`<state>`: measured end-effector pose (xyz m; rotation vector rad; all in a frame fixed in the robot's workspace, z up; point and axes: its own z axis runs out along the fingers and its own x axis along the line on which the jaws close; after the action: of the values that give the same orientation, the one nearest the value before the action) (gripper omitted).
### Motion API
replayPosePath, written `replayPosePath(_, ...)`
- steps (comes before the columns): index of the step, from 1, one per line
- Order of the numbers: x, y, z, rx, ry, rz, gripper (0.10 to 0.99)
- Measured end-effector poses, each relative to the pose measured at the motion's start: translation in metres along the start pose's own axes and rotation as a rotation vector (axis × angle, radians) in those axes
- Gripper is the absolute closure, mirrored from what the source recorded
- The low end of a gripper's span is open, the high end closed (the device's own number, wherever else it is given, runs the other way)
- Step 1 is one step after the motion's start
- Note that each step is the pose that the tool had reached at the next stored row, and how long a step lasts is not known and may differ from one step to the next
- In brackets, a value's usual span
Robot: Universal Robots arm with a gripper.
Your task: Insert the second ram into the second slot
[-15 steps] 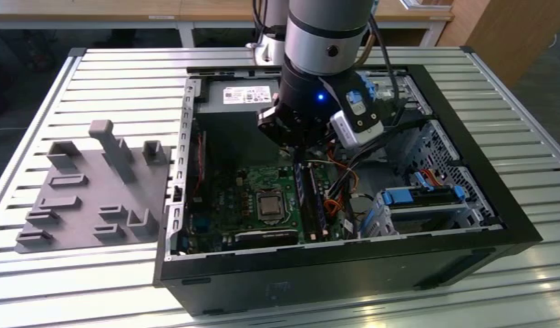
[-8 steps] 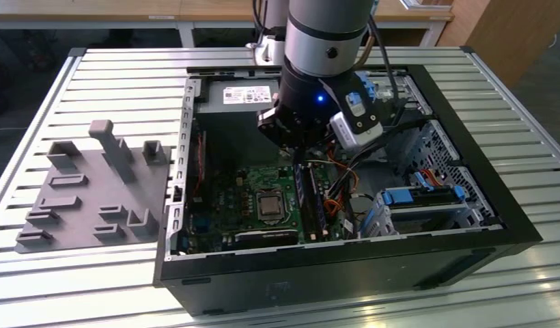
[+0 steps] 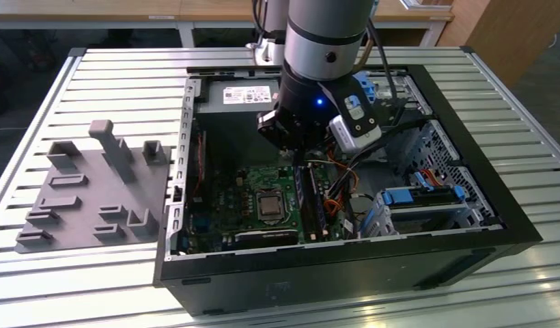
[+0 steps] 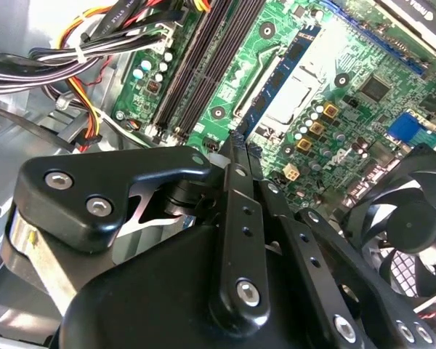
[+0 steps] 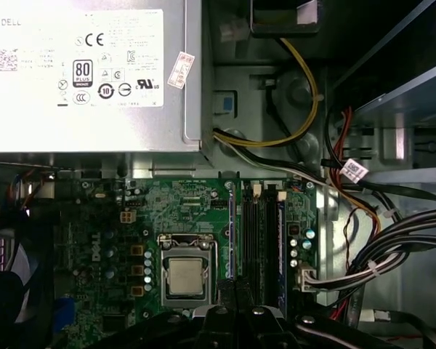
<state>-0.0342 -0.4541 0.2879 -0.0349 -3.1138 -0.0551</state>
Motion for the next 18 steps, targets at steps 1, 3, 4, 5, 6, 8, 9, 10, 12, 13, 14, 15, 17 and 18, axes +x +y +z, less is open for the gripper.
replayPosePath(1,0.0,0.0,0.0013,0.0,0.0,0.0,0.973)
replayPosePath(3,-0.0001,-0.0001,0.0044,0.0,0.0,0.0,0.973)
replayPosePath(4,-0.0001,-0.0002,0.0058,0.0,0.0001,0.0,0.973)
replayPosePath(5,-0.0002,-0.0002,0.0072,0.0,0.0001,0.0,0.973)
replayPosePath(6,-0.0002,-0.0003,0.0084,0.0,0.0001,0.0,0.973)
replayPosePath(8,-0.0004,-0.0004,0.0111,0.0,0.0001,0.0,0.973)
replayPosePath(9,-0.0004,-0.0004,0.0121,0.0,0.0003,0.0,0.973)
replayPosePath(10,-0.0004,-0.0004,0.0124,0.001,0.0015,0.0,0.973)
replayPosePath(12,-0.0005,-0.0005,0.0129,0.001,0.0053,0.0,0.973)
replayPosePath(13,-0.0004,-0.0006,0.0132,0.002,0.0072,0.0,0.973)
replayPosePath(14,-0.0005,-0.0011,0.0134,0.002,0.0081,0.0,0.973)
replayPosePath(15,-0.0005,-0.0018,0.0135,0.002,0.0082,0.0,0.973)
replayPosePath(17,-0.0006,-0.0039,0.0138,0.002,0.0085,0.0,0.973)
replayPosePath(18,-0.0006,-0.0055,0.0139,0.002,0.0087,0.0,0.973)
